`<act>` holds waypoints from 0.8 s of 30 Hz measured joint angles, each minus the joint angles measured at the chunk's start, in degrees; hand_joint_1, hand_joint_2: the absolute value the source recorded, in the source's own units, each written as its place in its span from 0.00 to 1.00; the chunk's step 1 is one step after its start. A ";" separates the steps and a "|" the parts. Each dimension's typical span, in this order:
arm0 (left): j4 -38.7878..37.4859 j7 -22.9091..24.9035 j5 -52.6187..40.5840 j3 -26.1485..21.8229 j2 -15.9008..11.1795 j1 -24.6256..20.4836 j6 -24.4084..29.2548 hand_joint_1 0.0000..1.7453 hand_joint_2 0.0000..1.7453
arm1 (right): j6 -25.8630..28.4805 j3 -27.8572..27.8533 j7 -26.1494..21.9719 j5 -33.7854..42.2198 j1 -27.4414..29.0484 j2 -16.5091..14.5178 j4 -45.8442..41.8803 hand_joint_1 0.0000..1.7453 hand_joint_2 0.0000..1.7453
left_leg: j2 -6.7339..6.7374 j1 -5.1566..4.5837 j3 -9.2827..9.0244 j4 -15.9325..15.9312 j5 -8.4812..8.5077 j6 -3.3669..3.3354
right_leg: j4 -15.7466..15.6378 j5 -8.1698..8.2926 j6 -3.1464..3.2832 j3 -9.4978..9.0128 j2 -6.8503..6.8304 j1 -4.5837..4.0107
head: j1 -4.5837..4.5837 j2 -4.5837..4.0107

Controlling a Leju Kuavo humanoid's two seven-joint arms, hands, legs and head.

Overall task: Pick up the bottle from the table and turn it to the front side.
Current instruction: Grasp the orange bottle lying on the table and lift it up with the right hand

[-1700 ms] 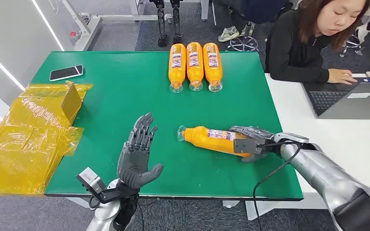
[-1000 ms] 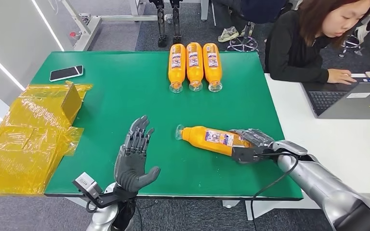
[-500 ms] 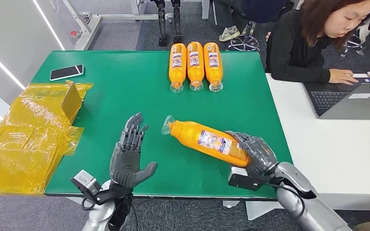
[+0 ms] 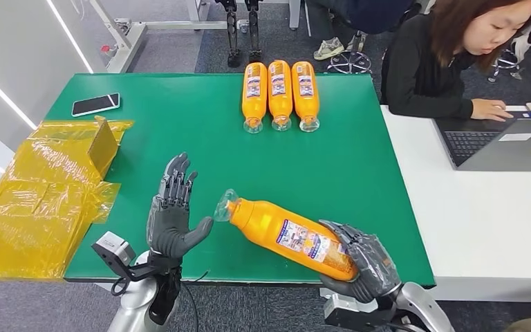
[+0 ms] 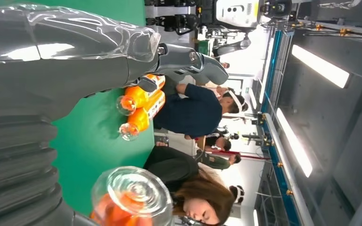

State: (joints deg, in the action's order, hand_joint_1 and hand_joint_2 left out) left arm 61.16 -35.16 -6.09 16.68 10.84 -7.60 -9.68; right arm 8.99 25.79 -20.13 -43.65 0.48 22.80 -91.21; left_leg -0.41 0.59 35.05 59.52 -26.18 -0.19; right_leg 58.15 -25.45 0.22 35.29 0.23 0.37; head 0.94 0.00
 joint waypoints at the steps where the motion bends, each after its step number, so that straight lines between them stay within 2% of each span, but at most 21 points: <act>1: 0.00 0.22 0.23 -0.01 0.02 0.01 -0.39 0.00 1.00 | 0.03 -0.01 0.12 -0.47 0.37 -0.63 -0.52 1.00 1.00 | 0.00 0.00 0.00 0.00 0.00 0.00 | 0.00 0.00 0.00 0.00 0.00 0.00 | -0.01 0.00; 7: 1.01 2.38 3.88 0.02 1.10 0.61 -5.39 0.00 1.00 | -0.28 -0.05 -0.49 -2.85 2.77 -4.55 -2.76 1.00 1.00 | 0.01 0.00 0.02 -0.01 0.00 0.00 | 0.00 0.00 0.00 0.00 0.01 0.00 | 0.00 0.00; 17: 8.17 6.47 8.36 2.42 1.95 3.49 -12.46 0.00 1.00 | -0.66 0.74 -1.46 -4.21 4.15 -10.46 -3.04 1.00 1.00 | 0.02 -0.01 0.01 -0.01 -0.02 0.00 | -0.01 -0.02 0.01 0.01 0.01 0.01 | -0.01 0.00; 24: 9.35 6.78 10.63 4.24 2.03 3.00 -14.36 0.00 1.00 | -0.69 3.22 -2.22 -4.76 4.45 -13.98 -2.91 1.00 1.00 | 0.04 0.00 -0.01 -0.02 0.00 0.01 | 0.00 -0.01 0.02 0.01 0.02 0.00 | 0.00 0.00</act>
State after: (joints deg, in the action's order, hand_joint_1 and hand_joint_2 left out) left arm 70.51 -28.38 4.54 20.92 12.87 -4.60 -24.03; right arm 8.30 29.01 -22.35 -48.41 4.93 8.82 -94.12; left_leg -0.37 0.59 35.03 59.49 -26.19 -0.17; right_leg 58.15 -25.47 0.24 35.30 0.25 0.37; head 0.94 0.00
